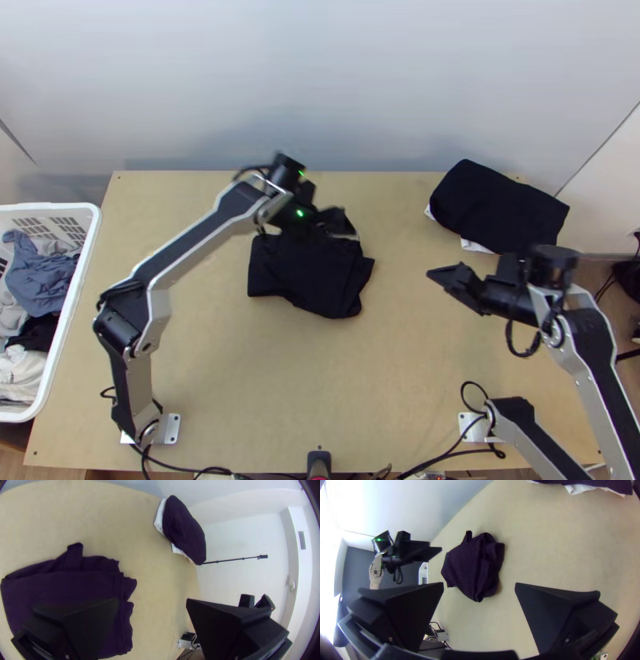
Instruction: Fold the t-shirt
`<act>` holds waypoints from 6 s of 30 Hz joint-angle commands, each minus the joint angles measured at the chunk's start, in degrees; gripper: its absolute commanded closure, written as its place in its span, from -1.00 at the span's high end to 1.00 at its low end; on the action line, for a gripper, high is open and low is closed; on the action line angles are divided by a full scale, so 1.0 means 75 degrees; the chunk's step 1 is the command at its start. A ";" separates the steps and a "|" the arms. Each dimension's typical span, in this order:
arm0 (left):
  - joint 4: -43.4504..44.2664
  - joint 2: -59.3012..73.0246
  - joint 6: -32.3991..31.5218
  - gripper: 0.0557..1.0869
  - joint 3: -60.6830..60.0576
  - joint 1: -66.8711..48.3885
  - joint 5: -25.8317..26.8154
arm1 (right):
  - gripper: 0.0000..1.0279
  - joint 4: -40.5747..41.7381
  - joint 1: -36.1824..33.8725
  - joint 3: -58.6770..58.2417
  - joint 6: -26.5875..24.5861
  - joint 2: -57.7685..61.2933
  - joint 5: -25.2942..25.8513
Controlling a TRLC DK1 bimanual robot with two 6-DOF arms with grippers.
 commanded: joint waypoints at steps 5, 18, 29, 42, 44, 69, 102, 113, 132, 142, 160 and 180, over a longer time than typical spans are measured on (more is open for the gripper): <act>-0.1765 -0.0176 0.2475 0.91 -0.0253 0.1443 -0.1603 | 0.93 0.0567 0.1672 0.0170 -0.0247 0.1951 0.0413; -0.1495 -0.1887 0.4151 0.91 -0.3194 0.2381 -0.2869 | 0.93 0.3005 0.2117 0.0405 -0.0868 0.4646 0.0401; -0.1319 -0.2226 0.4303 0.91 -0.3675 0.2592 -0.3279 | 0.93 0.3544 0.1918 0.0932 -0.1032 0.6861 0.0167; -0.1144 -0.2308 0.4245 0.91 -0.4015 0.2744 -0.3291 | 0.93 0.3767 0.2891 0.2010 -0.0622 0.7892 0.0073; -0.1144 -0.2344 0.4245 0.91 -0.4085 0.2826 -0.3302 | 0.93 0.3767 0.3184 0.2245 -0.0587 0.8056 0.0073; -0.1190 -0.2578 0.4362 0.91 -0.4296 0.3506 -0.3314 | -0.94 0.3708 0.2422 0.4319 0.0878 0.7201 -0.2353; -0.1120 -0.2531 0.4397 0.91 -0.4202 0.3752 -0.3314 | -0.94 0.3649 -0.3449 0.7342 0.2331 0.8713 -0.5458; -0.1132 -0.2484 0.4397 0.91 -0.4097 0.3763 -0.3314 | -0.94 0.3614 -0.4012 0.7096 0.2155 0.9181 -0.5493; -0.1202 -0.2390 0.4339 0.91 -0.3874 0.3740 -0.3314 | -0.94 0.3532 -0.4785 0.6885 0.1827 0.8689 -0.5575; -0.1202 -0.2390 0.4315 0.91 -0.3851 0.3693 -0.3302 | -0.94 0.3497 -0.4480 0.6252 0.1605 0.8736 -0.5575; -0.1226 -0.2379 0.4327 0.91 -0.4050 0.3787 -0.3314 | -0.94 0.2384 -0.4656 0.6299 0.0140 0.9099 -0.4064; -0.1272 -0.2344 0.4303 0.91 -0.4015 0.3740 -0.3314 | 0.93 0.0110 -0.4914 0.6733 -0.2860 0.8010 -0.1087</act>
